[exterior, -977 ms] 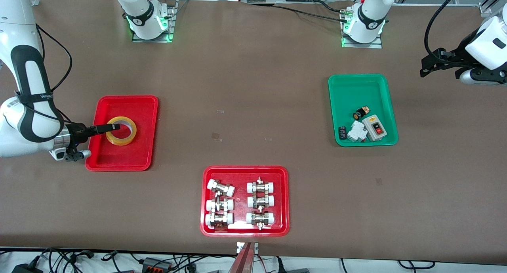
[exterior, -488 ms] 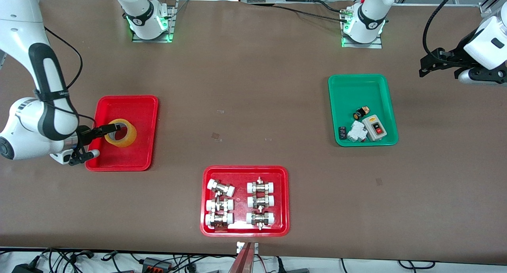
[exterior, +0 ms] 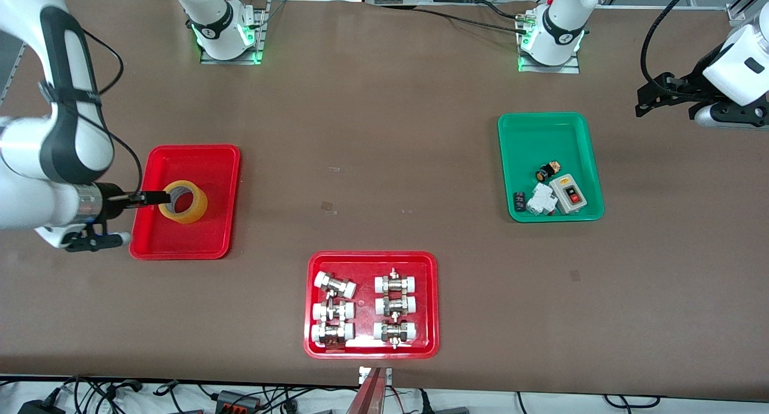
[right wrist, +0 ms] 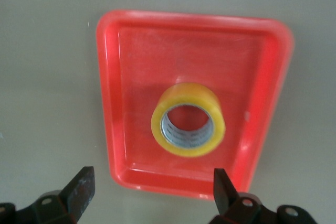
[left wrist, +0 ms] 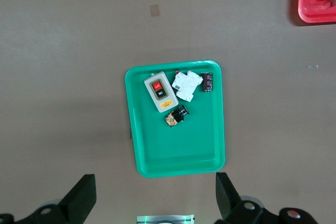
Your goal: Left arm passes tape to right arm into tray
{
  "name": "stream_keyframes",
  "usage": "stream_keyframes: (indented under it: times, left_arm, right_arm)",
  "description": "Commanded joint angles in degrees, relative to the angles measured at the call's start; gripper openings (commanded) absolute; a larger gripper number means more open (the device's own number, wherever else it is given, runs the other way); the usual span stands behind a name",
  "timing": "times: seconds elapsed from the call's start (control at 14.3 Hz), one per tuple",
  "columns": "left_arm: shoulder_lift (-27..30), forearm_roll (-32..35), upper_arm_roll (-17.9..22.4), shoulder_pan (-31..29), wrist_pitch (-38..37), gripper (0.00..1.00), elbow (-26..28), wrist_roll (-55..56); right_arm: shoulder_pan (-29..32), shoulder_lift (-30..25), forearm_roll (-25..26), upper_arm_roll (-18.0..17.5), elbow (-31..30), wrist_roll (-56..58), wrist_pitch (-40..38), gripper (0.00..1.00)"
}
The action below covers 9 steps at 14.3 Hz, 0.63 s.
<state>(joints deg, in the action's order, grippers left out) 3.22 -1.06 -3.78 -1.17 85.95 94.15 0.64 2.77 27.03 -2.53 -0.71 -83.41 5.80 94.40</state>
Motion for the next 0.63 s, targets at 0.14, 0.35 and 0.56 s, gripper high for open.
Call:
stream_keyframes:
  times: [0.14,0.35,0.56]
  left_arm:
    - [0.03,0.53,-0.09,0.29,0.36,1.0,-0.1,-0.03]
    - [0.03,0.53,-0.09,0.29,0.28,1.0,-0.1,-0.12]
    - [0.03,0.53,-0.09,0.2,0.28,1.0,-0.1,-0.12]
  right_arm:
    - [-1.54,-5.67,2.27,0.09,7.54,-4.57,-6.94,1.0]
    - [-1.19,-5.85,2.36,0.62,12.56,-5.88,-10.63,1.0]
    - [-0.83,-7.52,2.53,0.53,12.48,-6.07,-8.8,1.0]
